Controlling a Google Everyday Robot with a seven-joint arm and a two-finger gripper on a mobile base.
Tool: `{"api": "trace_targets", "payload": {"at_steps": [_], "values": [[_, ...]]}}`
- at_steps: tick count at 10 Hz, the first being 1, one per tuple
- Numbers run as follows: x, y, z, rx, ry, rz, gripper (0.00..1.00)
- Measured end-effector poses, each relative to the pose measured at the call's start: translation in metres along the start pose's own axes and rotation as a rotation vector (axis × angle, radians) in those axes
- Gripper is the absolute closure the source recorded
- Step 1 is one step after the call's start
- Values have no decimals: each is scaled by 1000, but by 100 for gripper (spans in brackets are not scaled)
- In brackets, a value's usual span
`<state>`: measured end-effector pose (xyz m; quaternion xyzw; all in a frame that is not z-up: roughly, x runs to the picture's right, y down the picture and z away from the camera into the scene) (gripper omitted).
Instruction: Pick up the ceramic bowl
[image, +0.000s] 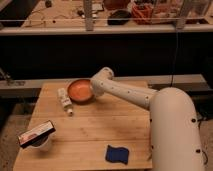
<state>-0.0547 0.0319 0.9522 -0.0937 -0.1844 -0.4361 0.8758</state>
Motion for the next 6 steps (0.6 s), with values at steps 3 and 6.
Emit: {"api": "trace_targets", "payload": {"at_steps": [3,6], "values": [[-1,-2,0,8,1,-1,95],[0,-4,-1,20,-1,-2,95]]}}
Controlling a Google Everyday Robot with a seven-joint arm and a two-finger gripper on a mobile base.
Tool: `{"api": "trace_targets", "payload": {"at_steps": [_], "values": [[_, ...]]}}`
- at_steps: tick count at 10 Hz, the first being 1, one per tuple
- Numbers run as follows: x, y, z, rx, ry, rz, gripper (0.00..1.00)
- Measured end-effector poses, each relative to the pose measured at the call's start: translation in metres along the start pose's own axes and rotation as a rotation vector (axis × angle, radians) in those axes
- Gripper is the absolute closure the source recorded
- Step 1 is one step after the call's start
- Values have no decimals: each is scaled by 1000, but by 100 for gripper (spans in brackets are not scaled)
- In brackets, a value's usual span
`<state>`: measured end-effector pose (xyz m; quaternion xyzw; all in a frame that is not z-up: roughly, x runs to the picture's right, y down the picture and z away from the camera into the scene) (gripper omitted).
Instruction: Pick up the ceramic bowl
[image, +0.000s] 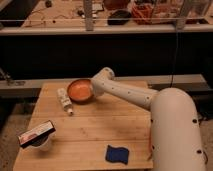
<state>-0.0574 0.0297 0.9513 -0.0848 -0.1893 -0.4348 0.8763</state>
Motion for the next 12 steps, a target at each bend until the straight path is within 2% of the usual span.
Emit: {"api": "trace_targets", "payload": {"at_steps": [12], "values": [[1,-6,-1,39,-5,-13,95]]}}
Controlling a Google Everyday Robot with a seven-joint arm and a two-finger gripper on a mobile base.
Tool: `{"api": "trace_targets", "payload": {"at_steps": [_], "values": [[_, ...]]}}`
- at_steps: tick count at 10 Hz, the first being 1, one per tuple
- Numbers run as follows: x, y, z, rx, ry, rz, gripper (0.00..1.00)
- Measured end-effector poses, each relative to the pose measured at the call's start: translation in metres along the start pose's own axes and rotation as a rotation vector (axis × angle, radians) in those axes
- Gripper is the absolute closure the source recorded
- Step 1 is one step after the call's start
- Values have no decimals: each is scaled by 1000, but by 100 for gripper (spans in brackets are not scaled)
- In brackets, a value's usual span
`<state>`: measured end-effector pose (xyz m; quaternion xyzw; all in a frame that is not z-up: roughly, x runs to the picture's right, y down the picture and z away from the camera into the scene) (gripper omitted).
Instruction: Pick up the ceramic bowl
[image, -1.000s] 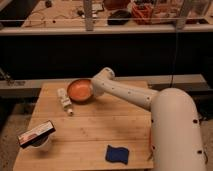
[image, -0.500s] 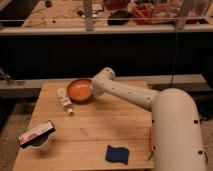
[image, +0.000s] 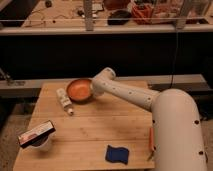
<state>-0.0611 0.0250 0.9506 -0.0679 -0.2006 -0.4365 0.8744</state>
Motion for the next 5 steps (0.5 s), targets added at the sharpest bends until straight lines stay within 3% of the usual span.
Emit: {"api": "trace_targets", "payload": {"at_steps": [5], "values": [[0,-2,-1,13,-3,-4,95]]}}
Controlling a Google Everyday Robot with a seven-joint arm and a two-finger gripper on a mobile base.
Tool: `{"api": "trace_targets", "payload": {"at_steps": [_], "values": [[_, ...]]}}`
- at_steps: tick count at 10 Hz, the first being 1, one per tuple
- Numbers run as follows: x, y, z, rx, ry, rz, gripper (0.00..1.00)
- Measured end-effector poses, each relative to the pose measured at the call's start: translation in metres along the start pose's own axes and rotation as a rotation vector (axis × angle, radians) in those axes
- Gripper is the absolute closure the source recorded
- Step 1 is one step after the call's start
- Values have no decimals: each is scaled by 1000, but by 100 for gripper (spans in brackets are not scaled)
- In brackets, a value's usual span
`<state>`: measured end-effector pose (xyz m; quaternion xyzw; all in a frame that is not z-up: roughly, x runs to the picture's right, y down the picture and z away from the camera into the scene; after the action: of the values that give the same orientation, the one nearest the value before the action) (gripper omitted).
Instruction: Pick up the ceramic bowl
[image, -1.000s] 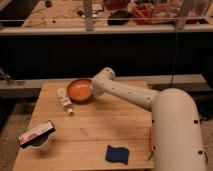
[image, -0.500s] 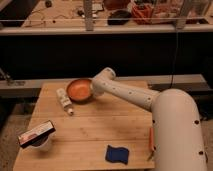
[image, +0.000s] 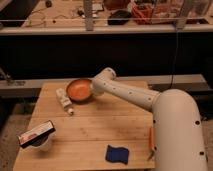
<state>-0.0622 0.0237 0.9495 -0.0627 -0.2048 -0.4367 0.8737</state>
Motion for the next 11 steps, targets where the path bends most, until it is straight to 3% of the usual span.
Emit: {"api": "trace_targets", "payload": {"at_steps": [11], "values": [[1,-4,-5,35,-8,-16,95]]}}
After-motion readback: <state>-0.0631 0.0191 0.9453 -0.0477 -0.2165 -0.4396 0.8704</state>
